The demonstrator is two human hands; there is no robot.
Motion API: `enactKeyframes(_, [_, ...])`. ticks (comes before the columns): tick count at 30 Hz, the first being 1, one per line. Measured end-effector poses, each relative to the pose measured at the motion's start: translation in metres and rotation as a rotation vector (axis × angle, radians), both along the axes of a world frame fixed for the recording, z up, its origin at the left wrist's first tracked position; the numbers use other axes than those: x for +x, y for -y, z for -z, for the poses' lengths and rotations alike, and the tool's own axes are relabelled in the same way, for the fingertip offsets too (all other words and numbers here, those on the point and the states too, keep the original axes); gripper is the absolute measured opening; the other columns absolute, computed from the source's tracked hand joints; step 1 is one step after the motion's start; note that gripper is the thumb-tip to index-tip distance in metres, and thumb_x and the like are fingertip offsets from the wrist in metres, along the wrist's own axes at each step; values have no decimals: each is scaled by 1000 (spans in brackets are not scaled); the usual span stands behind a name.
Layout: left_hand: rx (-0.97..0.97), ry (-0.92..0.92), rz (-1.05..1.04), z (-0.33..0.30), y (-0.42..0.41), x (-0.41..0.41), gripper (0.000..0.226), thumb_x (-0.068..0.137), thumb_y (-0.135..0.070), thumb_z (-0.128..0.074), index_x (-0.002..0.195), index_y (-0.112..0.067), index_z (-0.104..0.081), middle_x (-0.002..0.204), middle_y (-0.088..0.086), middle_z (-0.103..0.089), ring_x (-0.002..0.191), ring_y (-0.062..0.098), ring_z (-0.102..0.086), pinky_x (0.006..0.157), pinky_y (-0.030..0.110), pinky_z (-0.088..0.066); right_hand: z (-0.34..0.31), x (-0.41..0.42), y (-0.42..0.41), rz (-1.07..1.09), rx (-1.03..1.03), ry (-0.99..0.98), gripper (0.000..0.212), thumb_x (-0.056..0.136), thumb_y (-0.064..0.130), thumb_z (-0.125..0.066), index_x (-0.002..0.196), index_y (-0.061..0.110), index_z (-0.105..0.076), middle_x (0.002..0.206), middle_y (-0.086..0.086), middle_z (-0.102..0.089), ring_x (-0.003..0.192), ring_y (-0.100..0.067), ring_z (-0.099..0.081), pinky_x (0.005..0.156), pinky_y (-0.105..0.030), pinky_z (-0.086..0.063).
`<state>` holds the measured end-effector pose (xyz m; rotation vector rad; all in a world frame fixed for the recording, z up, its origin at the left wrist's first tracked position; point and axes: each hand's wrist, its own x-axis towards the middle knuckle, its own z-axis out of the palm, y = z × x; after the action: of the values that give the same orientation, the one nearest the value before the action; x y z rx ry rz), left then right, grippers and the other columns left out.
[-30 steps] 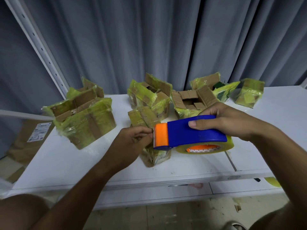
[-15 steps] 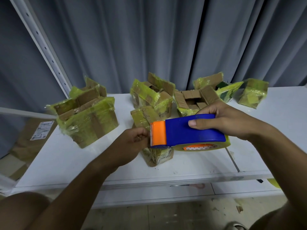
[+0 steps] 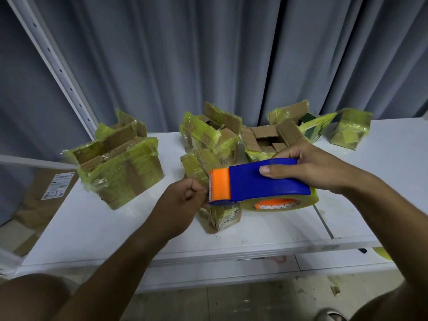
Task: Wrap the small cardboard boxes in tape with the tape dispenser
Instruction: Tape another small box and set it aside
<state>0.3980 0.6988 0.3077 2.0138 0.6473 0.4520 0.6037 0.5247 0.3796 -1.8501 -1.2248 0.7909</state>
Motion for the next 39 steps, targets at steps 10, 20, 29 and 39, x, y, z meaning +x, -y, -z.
enactKeyframes(10, [22,-69,-125,18,11,0,27,97,-30,-57,76,-13,-60,65,-12,-68,58,-3,-56,58,10,-39,-2,36,16,-20,-88,29,86,42,90,-74,90,20,-82,94,-3,-79,88,-21,-76,67,-22,-60])
enactKeyframes(20, [109,-77,-169,25,10,2,25,96,-32,-58,76,-16,-58,65,-6,-67,54,-3,-55,53,10,-38,2,42,15,-28,-68,95,64,66,71,-69,95,14,-79,93,0,-79,87,-20,-76,68,-24,-59])
enactKeyframes(29, [142,-147,-243,34,17,7,22,96,-37,-56,83,-20,-52,65,-6,-59,61,1,-56,55,17,-36,14,34,0,-21,-85,183,47,75,56,-65,93,14,-76,88,1,-78,83,-18,-75,70,-31,-56])
enactKeyframes(39, [384,14,-247,42,5,0,42,86,-37,-72,112,-24,-41,88,-10,-55,77,5,-57,61,8,-38,20,30,-6,37,-57,217,45,77,56,-63,87,14,-75,79,4,-76,71,-11,-72,59,-19,-50])
